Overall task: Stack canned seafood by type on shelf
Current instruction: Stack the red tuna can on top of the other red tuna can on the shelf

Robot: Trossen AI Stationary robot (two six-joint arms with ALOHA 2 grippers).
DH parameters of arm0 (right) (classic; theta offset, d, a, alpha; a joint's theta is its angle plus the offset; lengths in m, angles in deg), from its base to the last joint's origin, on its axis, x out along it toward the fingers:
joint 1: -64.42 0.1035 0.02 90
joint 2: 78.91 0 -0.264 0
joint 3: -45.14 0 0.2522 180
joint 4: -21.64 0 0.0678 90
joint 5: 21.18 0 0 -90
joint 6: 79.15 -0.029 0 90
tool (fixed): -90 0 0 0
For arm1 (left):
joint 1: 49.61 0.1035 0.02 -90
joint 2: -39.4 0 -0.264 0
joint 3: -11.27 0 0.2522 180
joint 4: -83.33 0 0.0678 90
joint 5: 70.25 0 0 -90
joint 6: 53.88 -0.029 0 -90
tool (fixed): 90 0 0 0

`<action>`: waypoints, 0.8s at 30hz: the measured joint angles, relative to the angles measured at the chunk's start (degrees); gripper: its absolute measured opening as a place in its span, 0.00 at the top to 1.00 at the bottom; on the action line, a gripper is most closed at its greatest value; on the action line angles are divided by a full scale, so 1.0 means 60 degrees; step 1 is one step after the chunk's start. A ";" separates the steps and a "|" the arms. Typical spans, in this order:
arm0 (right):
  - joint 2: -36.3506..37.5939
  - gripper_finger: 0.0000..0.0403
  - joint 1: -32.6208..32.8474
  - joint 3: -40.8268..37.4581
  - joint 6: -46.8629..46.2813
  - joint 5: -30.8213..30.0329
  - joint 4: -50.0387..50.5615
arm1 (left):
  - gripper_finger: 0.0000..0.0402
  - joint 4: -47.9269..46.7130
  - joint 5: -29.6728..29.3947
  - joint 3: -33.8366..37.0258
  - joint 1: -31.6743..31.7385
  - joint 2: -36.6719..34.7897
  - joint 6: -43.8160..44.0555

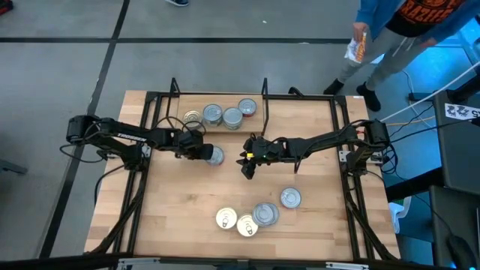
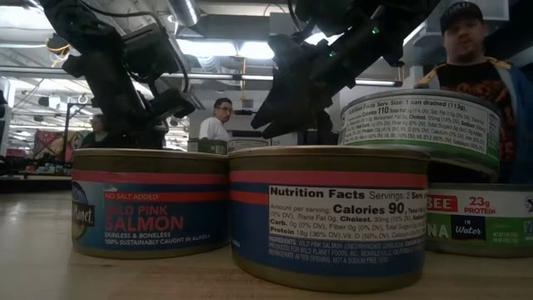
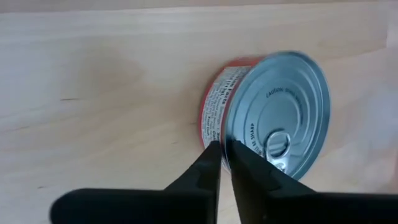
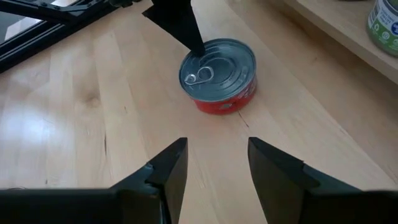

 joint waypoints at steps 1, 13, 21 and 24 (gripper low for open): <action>0.0000 0.58 0.0000 0.0000 0.0000 0.0000 0.0000 | 0.95 0.0015 -0.0001 0.0000 0.0000 0.0000 -0.0071; 0.0004 0.58 0.0000 0.0000 -0.1011 -0.0011 0.0025 | 1.00 0.0675 -0.0036 0.0040 -0.0011 0.0047 -0.0537; 0.0004 0.58 0.0000 0.0000 -0.1029 -0.0011 0.0022 | 1.00 0.1246 -0.0056 0.0040 -0.0011 0.0044 -0.1245; 0.0004 0.58 0.0000 0.0000 -0.1031 -0.0011 0.0015 | 1.00 0.1836 -0.0083 0.0040 -0.0011 0.0044 -0.1651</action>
